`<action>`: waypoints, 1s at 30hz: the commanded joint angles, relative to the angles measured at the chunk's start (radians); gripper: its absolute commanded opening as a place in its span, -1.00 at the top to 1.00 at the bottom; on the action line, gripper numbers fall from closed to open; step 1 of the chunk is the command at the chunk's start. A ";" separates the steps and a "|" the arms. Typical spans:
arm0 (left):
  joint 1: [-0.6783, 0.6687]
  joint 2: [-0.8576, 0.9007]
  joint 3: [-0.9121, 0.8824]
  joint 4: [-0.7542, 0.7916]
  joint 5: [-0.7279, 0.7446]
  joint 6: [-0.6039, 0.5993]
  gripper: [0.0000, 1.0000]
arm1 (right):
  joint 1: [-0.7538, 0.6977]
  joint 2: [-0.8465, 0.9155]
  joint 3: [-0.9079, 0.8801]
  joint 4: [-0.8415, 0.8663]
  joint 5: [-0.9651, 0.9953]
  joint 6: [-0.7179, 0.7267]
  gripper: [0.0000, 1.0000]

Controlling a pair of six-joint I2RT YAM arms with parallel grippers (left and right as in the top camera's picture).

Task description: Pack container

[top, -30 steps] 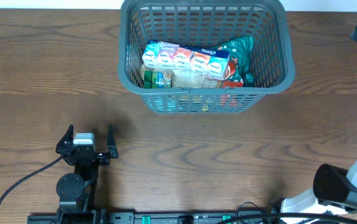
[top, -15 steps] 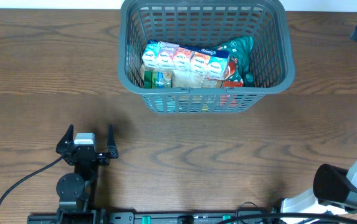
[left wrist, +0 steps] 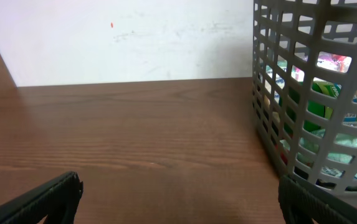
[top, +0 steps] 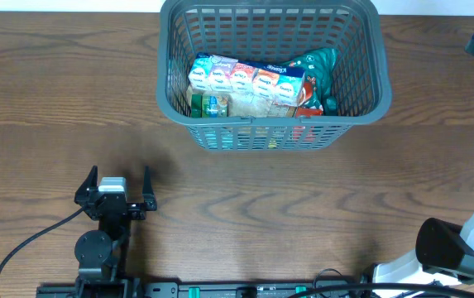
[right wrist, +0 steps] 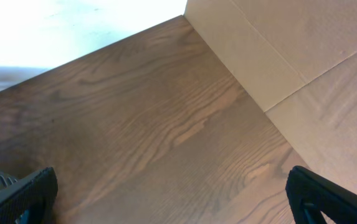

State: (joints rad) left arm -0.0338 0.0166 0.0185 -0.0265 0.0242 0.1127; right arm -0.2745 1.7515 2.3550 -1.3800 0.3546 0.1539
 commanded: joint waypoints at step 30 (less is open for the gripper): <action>0.005 -0.005 -0.014 -0.044 -0.009 0.018 -0.97 | 0.094 -0.309 -0.082 0.157 -0.093 0.002 -0.99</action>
State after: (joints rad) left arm -0.0338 0.0166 0.0185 -0.0265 0.0242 0.1131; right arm -0.2161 1.5051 2.3264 -1.2682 0.2779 0.1532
